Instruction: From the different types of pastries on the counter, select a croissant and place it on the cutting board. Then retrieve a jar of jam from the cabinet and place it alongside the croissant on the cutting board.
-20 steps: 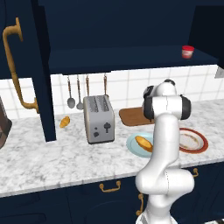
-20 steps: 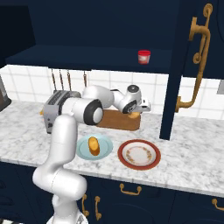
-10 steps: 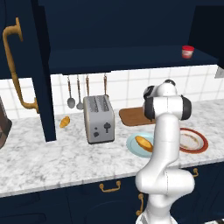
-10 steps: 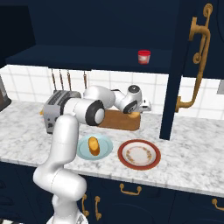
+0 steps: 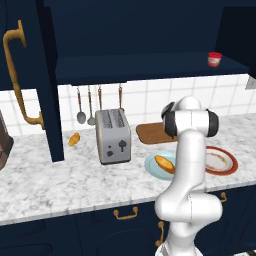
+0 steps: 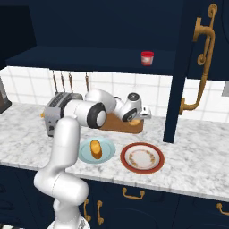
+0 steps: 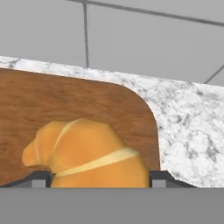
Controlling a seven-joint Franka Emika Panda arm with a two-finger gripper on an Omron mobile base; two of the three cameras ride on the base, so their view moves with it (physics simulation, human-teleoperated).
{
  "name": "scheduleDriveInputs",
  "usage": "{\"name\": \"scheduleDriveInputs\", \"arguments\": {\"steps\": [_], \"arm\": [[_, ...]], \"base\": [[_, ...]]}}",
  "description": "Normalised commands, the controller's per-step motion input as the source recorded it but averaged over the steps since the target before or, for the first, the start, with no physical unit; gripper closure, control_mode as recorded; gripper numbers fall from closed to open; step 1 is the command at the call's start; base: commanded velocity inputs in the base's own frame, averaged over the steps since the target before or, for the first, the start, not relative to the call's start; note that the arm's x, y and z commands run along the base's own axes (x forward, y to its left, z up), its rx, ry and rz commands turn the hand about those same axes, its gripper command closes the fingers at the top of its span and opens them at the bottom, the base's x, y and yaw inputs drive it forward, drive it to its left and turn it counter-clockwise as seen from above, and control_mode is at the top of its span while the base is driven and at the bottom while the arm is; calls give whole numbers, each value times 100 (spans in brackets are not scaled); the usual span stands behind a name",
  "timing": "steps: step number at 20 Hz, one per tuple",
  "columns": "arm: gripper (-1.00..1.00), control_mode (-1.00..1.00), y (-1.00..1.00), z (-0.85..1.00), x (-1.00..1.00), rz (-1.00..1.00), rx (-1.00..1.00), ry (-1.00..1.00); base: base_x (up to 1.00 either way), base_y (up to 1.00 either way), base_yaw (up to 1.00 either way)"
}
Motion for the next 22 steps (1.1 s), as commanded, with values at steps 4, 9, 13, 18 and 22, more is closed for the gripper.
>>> {"name": "scheduleDriveInputs", "arguments": {"steps": [4, 9, 13, 18, 22], "arm": [[100, -100, 19, -94, 36, 2, -8, -3], [-100, -100, 2, -23, -8, 2, -1, -4], [-100, -100, 1, 42, -49, 0, 1, 0], [-100, -100, 0, 69, -26, 1, 5, -1], [-100, -100, 1, 37, -20, 11, 3, 0]], "base": [[0, 0, 0], [0, 0, 0], [0, 0, 0], [0, 0, 0], [0, 0, 0]]}}
